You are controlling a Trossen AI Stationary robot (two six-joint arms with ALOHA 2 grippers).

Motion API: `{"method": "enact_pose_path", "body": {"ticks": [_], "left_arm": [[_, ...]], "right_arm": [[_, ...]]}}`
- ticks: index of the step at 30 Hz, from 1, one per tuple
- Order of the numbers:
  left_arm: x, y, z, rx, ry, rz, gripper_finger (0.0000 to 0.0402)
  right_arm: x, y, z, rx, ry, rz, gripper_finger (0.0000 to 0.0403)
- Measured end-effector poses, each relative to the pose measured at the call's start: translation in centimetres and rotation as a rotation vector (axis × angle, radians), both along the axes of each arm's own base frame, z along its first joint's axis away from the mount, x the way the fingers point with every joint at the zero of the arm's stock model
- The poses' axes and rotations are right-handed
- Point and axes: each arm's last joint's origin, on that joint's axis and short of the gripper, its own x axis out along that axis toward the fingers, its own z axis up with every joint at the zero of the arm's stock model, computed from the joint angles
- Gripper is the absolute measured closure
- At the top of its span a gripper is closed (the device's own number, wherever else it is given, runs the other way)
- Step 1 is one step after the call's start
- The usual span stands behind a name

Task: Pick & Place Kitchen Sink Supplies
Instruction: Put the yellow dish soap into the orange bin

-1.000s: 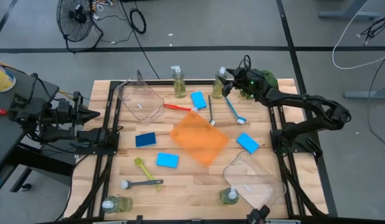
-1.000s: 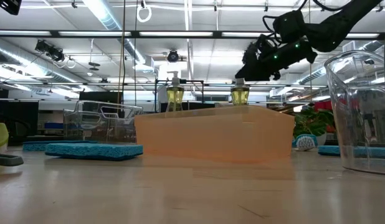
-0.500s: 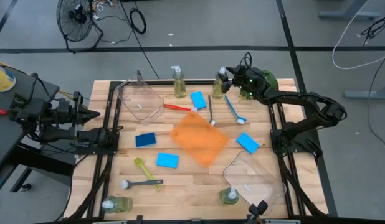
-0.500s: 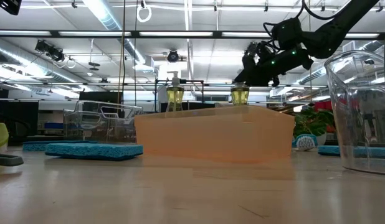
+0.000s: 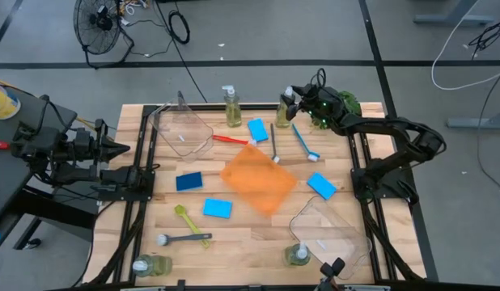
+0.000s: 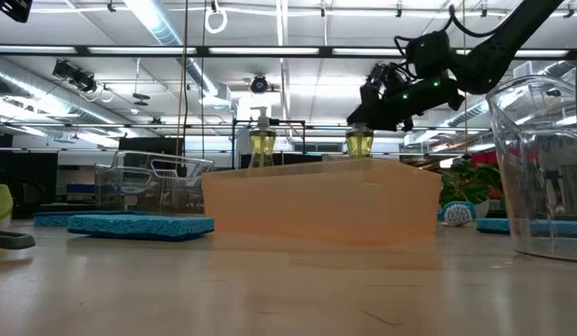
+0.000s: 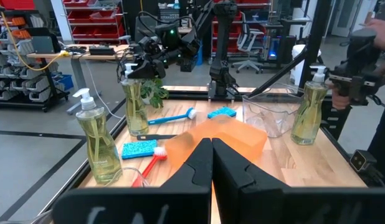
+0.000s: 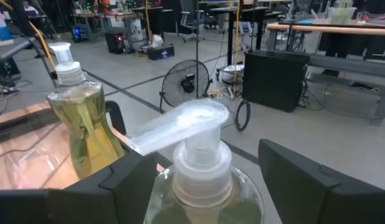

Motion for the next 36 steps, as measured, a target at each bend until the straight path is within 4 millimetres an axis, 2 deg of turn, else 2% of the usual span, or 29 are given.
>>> {"method": "enact_pose_path", "body": {"ticks": [13,30,36], "left_arm": [[0.0,0.0,0.0,0.0,0.0,0.0,0.0399],[0.0,0.0,0.0,0.0,0.0,0.0,0.0399],[0.0,0.0,0.0,0.0,0.0,0.0,0.0399]], "right_arm": [[0.12,-0.18,-0.24,-0.001,-0.004,-0.001,0.0132],[0.13,-0.17,-0.22,-0.004,-0.004,0.0,0.0267],[0.13,-0.17,-0.22,-0.004,-0.004,0.0,0.028]]}}
